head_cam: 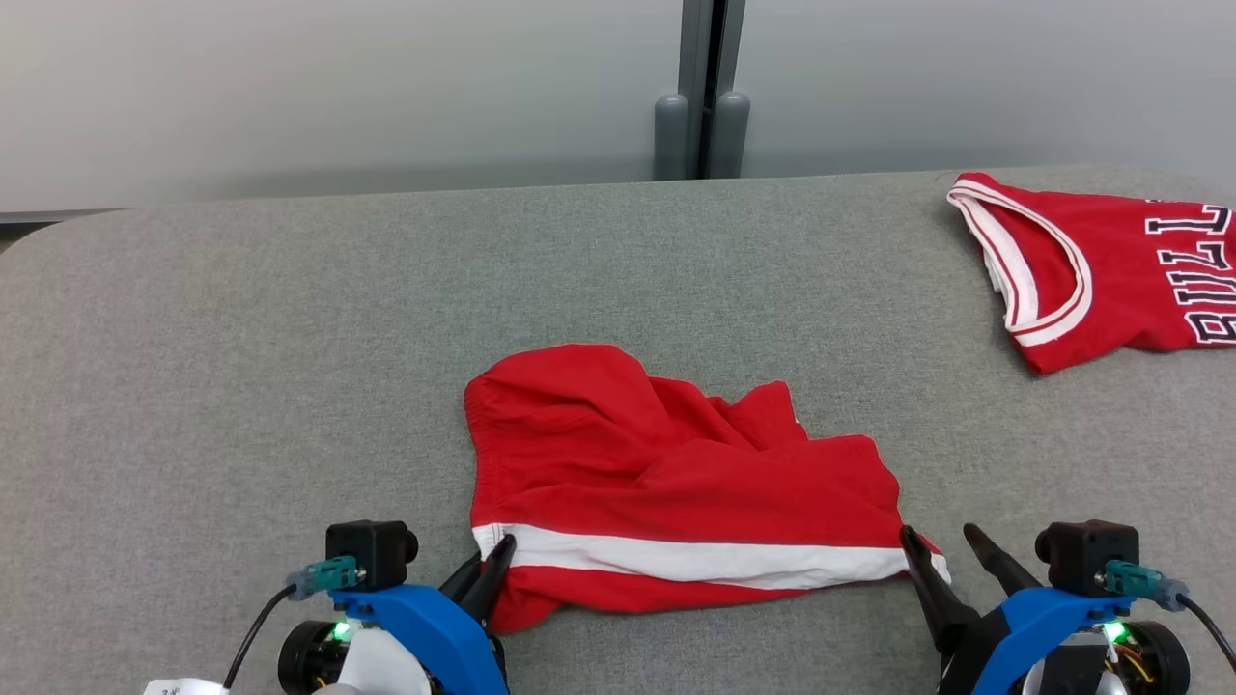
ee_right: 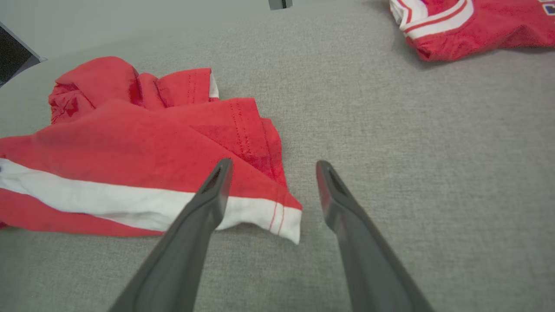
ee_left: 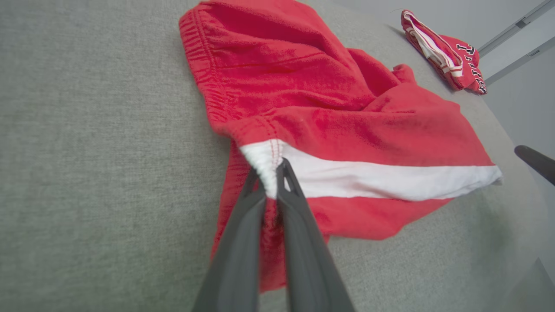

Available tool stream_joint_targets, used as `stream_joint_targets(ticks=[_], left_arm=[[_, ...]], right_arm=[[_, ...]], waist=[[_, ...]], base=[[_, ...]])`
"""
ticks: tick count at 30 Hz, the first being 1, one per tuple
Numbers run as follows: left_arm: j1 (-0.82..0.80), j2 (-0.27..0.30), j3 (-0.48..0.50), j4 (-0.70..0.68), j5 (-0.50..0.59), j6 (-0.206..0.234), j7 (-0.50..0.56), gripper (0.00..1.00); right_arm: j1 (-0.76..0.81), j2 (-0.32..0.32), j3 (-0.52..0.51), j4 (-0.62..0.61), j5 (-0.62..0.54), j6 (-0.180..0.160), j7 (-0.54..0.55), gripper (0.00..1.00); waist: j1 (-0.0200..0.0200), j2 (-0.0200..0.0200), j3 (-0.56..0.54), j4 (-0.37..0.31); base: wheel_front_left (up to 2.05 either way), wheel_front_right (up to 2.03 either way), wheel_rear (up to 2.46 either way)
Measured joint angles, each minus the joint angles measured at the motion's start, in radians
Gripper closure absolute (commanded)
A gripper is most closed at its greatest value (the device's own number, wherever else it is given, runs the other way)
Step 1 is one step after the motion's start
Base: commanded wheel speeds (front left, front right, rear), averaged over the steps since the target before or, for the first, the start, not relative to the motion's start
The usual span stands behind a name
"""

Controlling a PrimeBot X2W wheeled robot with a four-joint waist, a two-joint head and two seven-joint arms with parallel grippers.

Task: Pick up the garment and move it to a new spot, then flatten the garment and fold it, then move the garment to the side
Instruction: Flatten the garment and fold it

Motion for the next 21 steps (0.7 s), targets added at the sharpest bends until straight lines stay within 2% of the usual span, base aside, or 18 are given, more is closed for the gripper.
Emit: stream_joint_targets(ticks=[5,10,17,18,19,20,21], left_arm=[[0.019,-0.005,-0.011,-0.003,0.012,-0.003,-0.040,1.00],[0.019,-0.013,-0.022,0.001,0.014,-0.006,-0.052,1.00],[0.010,-0.015,-0.025,0.007,0.013,-0.012,-0.065,1.00],[0.009,-0.014,-0.025,0.008,0.013,-0.013,-0.067,1.00],[0.008,-0.013,-0.025,0.009,0.013,-0.013,-0.071,1.00],[0.008,-0.012,-0.024,0.009,0.013,-0.013,-0.074,1.00],[0.007,-0.011,-0.024,0.009,0.013,-0.014,-0.076,1.00]], right_arm=[[0.007,0.000,-0.018,0.012,0.039,0.000,0.130,0.00],[0.000,0.000,-0.039,0.035,0.040,0.000,0.167,0.00],[-0.012,0.000,0.002,0.064,0.059,0.000,0.198,0.00],[-0.015,0.000,0.005,0.064,0.059,0.000,0.195,0.09],[-0.016,0.000,0.007,0.066,0.059,0.000,0.193,0.57],[-0.016,0.000,0.009,0.066,0.059,0.000,0.184,0.90],[-0.018,0.000,0.011,0.066,0.059,0.000,0.181,1.00]], waist=[[0.0000,0.0000,0.010,0.013],[0.0000,0.0000,0.015,0.026],[0.0000,0.0000,0.018,0.027],[0.0000,0.0000,0.018,0.026],[0.0000,0.0000,0.018,0.025],[0.0000,0.0000,0.017,0.024],[0.0000,0.0000,0.017,0.023]], base=[[0.00,0.00,0.00],[0.00,0.00,0.00],[0.00,0.00,0.00],[0.00,0.00,0.00],[0.00,0.00,0.00],[0.00,0.00,0.00],[0.00,0.00,0.00]])
